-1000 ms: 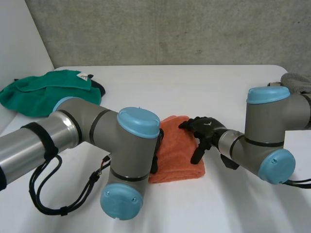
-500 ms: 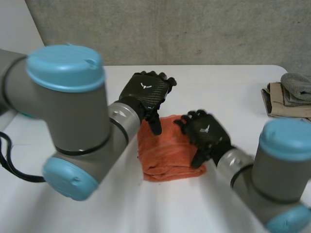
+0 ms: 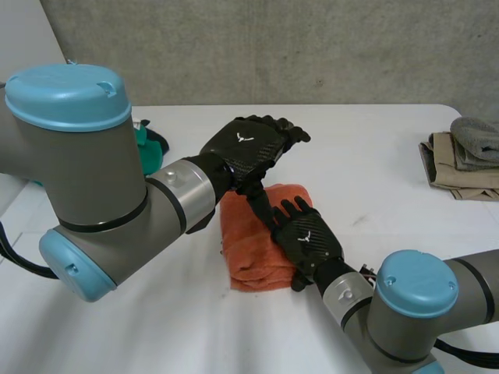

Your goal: Fold the laundry.

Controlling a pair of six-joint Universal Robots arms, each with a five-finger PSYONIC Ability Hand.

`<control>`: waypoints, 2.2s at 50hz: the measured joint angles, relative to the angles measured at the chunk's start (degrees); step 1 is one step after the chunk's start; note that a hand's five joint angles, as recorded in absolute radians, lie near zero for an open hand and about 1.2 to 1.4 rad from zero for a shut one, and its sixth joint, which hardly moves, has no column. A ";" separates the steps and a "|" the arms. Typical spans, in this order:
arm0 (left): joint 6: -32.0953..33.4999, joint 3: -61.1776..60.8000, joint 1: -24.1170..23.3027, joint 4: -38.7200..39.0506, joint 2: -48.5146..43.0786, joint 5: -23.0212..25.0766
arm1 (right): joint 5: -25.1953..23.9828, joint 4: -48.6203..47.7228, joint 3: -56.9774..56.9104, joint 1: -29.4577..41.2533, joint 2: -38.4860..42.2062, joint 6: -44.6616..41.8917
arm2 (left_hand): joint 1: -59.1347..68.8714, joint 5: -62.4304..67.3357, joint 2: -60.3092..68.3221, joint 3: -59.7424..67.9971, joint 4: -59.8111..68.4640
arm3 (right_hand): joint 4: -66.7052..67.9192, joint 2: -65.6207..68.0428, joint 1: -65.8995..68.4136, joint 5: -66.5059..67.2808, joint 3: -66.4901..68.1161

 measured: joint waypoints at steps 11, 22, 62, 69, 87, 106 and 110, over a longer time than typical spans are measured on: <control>-0.12 -0.09 -0.22 1.18 0.00 -0.09 | -0.52 -0.72 -3.73 -0.15 1.95 0.03 | 0.00 0.00 0.00 0.00 0.00 | 25.51 25.83 24.57 22.37 25.78; -1.29 0.72 0.02 1.59 0.17 0.00 | -0.91 -0.50 -10.46 -1.20 3.30 1.57 | 0.01 0.00 0.00 0.00 0.00 | 54.72 51.93 43.08 47.46 52.54; -5.24 7.22 -4.94 4.00 3.26 5.04 | -30.29 -10.53 -50.03 -53.96 22.99 29.22 | -0.07 -0.16 0.00 0.00 0.00 | 55.97 51.94 43.08 48.50 53.07; -5.36 6.07 -5.25 4.14 3.18 6.66 | -32.25 -16.55 -45.86 -57.61 25.36 28.54 | -0.07 -0.16 0.00 0.00 0.00 | 55.97 51.94 43.08 49.71 53.07; -5.49 5.76 -5.30 4.47 3.24 6.79 | -30.69 -12.83 -44.98 -59.72 17.53 33.03 | -0.07 -0.16 0.00 0.00 0.00 | 55.99 51.94 43.08 49.71 53.08; -5.48 4.60 -5.87 4.57 3.98 6.79 | -28.61 -0.98 -39.69 -60.17 16.84 18.80 | -0.07 -0.16 0.00 0.00 0.00 | 0.79 0.41 0.40 1.31 0.65; -5.48 4.56 -6.07 4.55 4.54 6.79 | -27.03 6.34 -37.94 -60.88 10.87 17.64 | -0.07 -0.16 0.00 0.00 0.00 | 0.14 0.10 0.40 0.00 0.13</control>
